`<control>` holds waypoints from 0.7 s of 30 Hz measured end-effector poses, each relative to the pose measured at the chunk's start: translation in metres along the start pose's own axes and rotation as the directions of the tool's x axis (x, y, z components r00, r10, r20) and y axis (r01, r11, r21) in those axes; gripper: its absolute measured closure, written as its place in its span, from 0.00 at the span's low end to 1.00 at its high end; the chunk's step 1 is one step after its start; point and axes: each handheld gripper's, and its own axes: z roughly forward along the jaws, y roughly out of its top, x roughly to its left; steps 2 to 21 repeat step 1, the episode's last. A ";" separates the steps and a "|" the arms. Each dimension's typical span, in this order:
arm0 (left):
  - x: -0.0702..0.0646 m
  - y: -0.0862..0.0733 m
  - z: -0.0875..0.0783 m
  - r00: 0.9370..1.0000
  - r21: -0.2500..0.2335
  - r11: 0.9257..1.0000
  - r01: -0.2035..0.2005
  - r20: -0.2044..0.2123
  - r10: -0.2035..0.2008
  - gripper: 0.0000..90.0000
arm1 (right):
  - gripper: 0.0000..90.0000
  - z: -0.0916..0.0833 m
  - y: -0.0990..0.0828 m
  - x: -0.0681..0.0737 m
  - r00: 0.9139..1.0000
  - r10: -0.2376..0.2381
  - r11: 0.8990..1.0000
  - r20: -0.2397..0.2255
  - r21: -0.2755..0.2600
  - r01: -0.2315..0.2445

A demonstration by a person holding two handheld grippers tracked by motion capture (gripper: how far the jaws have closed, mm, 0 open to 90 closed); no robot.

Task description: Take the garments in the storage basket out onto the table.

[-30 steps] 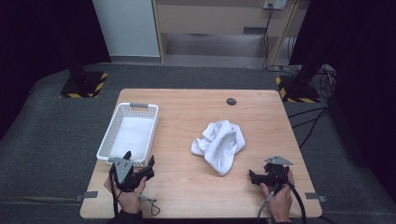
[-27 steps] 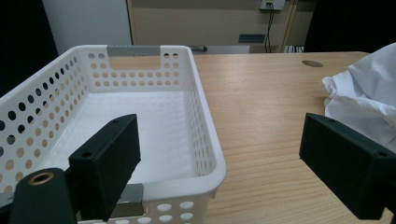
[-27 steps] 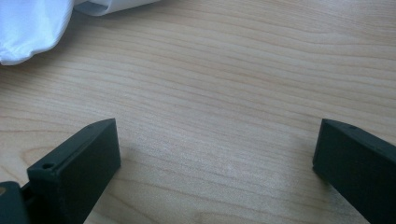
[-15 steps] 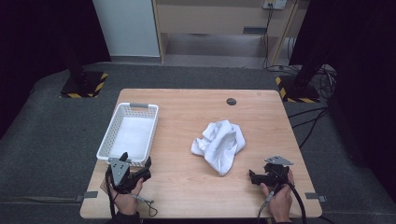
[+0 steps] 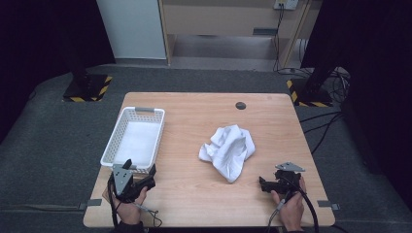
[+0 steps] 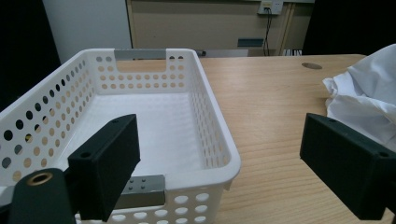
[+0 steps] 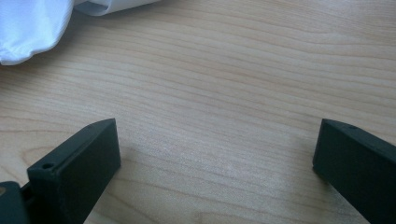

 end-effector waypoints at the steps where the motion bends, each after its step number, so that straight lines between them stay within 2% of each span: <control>1: 0.000 0.000 0.000 1.000 -0.001 1.000 -0.002 0.001 0.002 0.12 | 0.01 0.000 0.000 0.000 1.000 0.000 1.000 0.000 0.000 0.000; 21: 0.000 0.000 0.000 1.000 -0.001 1.000 -0.002 0.001 0.002 0.12 | 0.01 0.000 0.000 0.000 1.000 0.000 1.000 0.000 0.000 0.000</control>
